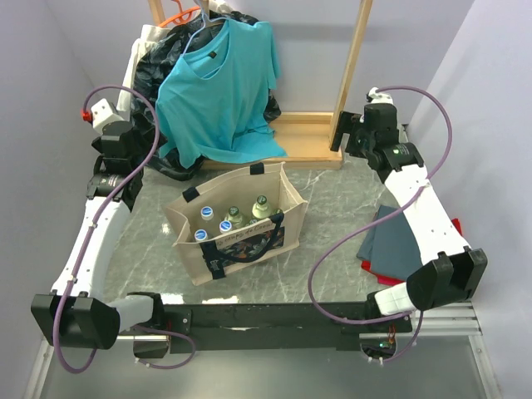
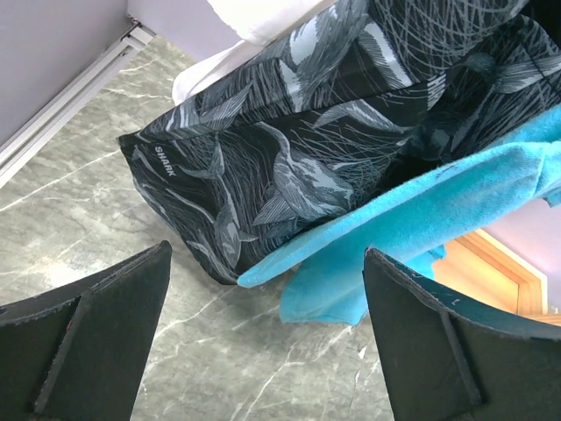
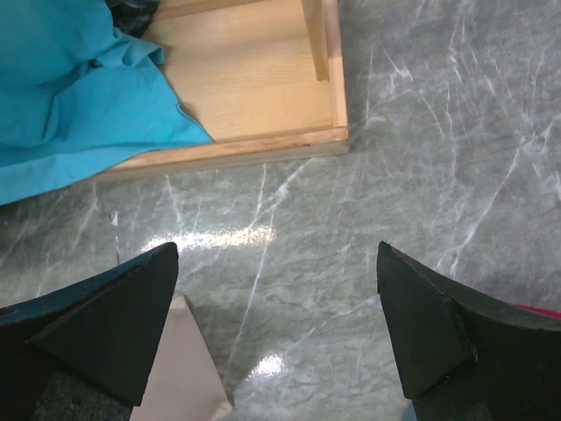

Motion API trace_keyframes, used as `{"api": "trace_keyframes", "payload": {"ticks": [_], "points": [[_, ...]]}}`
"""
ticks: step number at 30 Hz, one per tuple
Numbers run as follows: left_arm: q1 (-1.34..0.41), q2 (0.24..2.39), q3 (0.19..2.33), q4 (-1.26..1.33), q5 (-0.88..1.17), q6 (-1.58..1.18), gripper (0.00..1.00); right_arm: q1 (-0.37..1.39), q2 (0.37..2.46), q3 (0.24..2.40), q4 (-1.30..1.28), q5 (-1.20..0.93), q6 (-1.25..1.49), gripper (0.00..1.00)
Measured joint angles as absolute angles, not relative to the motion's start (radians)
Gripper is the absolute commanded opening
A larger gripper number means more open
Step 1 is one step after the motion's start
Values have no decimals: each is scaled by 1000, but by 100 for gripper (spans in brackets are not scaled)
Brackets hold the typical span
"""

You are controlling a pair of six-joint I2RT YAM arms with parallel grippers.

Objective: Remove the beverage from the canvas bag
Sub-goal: Adjust the canvas bag at the center of the board.

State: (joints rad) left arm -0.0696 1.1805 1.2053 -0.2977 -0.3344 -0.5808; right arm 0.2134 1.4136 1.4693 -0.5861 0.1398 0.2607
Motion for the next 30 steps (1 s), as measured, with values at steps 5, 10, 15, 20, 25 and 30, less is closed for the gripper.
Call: {"api": "trace_keyframes", "payload": {"ticks": [5, 10, 15, 20, 25, 30], "points": [[-68, 1177, 1207, -324, -355, -593, 96, 213, 1414, 1502, -594, 130, 256, 100], [-51, 1176, 1226, -373, -375, -611, 96, 213, 1414, 1507, -593, 96, 253, 100], [-32, 1176, 1264, -385, -358, -614, 96, 213, 1417, 1508, -599, 64, 253, 100], [-27, 1186, 1264, -379, -281, -613, 96, 213, 1460, 1578, -647, -11, 236, 100], [-27, 1223, 1264, -378, -207, -610, 96, 244, 1510, 1714, -720, -123, 192, 100], [-27, 1262, 1264, -379, -162, -606, 97, 390, 1574, 1877, -772, -137, 146, 100]]}}
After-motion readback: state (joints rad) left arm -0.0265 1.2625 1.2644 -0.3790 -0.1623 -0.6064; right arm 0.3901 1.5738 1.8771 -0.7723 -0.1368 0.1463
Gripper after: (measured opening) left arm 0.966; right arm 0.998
